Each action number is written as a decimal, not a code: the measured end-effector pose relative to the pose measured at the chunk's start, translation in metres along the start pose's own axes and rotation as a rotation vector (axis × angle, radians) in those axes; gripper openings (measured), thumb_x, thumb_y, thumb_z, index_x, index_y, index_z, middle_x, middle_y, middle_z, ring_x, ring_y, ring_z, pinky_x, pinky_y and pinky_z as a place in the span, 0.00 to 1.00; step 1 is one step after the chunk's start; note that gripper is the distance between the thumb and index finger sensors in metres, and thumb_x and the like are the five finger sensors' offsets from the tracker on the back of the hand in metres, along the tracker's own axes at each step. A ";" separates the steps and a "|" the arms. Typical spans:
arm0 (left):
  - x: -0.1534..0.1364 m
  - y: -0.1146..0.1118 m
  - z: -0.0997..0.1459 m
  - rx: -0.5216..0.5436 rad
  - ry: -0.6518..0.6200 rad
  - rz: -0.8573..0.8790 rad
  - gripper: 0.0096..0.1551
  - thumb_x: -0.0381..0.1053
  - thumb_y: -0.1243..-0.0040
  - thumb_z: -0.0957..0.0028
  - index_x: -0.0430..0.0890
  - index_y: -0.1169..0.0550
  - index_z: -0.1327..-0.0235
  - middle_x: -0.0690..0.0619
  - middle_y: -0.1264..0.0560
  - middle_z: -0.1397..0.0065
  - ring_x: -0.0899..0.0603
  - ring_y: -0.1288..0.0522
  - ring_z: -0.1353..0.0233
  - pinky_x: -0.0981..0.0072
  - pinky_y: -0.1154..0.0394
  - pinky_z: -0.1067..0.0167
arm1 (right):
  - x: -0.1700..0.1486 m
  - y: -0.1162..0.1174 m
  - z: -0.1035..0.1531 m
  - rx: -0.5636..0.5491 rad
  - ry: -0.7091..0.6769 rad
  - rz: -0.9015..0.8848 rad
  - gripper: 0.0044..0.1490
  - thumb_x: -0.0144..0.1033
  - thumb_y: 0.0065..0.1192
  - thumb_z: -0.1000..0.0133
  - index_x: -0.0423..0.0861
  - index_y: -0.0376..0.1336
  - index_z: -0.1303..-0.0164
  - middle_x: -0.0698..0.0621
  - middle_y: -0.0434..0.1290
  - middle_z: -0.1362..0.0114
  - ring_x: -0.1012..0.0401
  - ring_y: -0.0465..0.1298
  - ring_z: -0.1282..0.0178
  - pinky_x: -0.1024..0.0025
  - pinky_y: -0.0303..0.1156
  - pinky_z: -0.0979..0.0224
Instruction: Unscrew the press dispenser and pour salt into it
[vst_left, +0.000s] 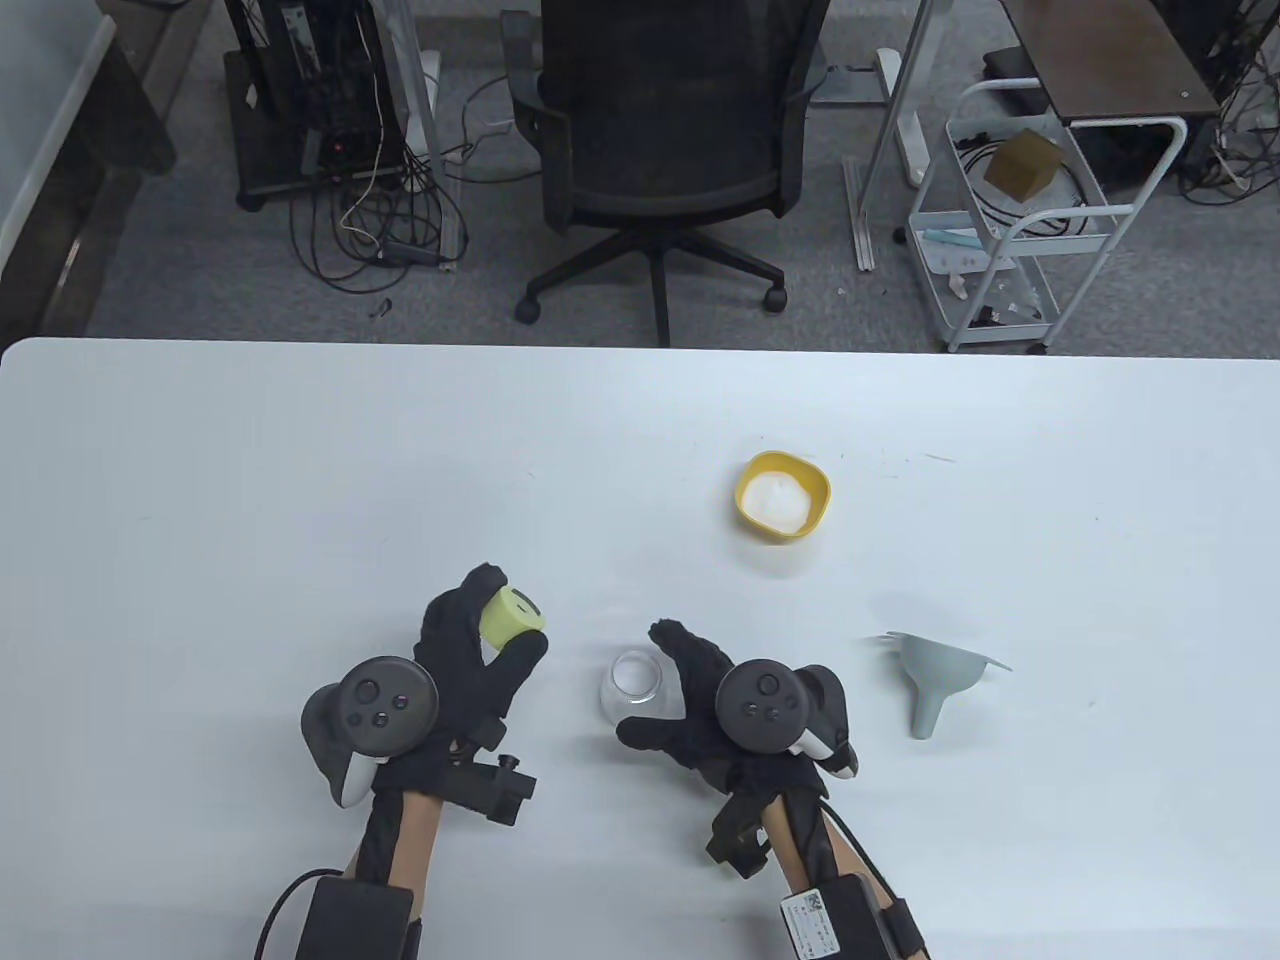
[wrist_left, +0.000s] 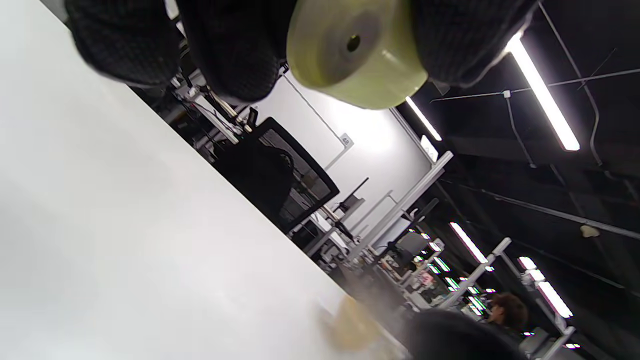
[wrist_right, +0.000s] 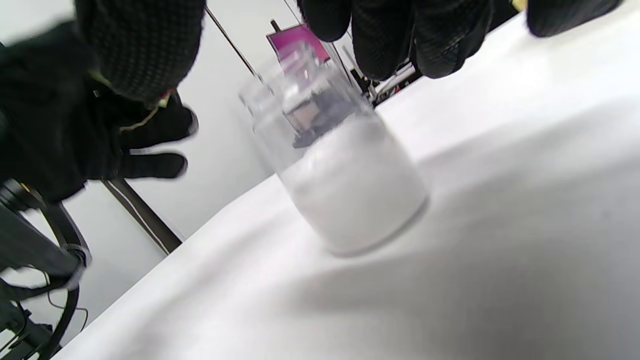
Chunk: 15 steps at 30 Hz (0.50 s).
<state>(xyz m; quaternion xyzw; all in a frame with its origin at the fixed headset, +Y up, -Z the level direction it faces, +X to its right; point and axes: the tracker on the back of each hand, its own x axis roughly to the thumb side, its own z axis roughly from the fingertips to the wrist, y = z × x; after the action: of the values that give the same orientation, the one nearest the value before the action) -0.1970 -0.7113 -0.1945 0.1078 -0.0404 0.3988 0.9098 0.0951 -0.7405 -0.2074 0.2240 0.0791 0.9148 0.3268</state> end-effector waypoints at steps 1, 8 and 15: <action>-0.002 0.002 0.000 0.002 0.006 -0.029 0.54 0.63 0.35 0.43 0.32 0.38 0.14 0.27 0.34 0.23 0.30 0.21 0.29 0.30 0.21 0.41 | 0.001 -0.005 0.002 -0.020 -0.003 -0.003 0.66 0.58 0.63 0.44 0.27 0.42 0.12 0.23 0.55 0.16 0.25 0.57 0.22 0.18 0.52 0.33; -0.013 0.023 0.001 0.077 0.095 -0.314 0.62 0.62 0.29 0.48 0.29 0.44 0.15 0.29 0.31 0.24 0.34 0.19 0.35 0.40 0.19 0.40 | -0.001 -0.031 0.011 -0.106 -0.004 -0.062 0.64 0.57 0.62 0.42 0.26 0.43 0.12 0.22 0.55 0.17 0.25 0.57 0.23 0.18 0.53 0.33; -0.030 0.040 0.008 0.094 0.182 -0.698 0.53 0.68 0.30 0.52 0.41 0.30 0.20 0.36 0.26 0.25 0.38 0.17 0.38 0.44 0.19 0.41 | -0.009 -0.040 0.015 -0.155 0.025 -0.088 0.61 0.55 0.60 0.38 0.25 0.44 0.12 0.21 0.56 0.17 0.24 0.58 0.24 0.19 0.54 0.33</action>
<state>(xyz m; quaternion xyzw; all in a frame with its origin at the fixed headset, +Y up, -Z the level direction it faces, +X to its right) -0.2468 -0.7081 -0.1854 0.1207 0.0983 0.0735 0.9851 0.1307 -0.7156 -0.2094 0.1828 0.0218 0.9056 0.3821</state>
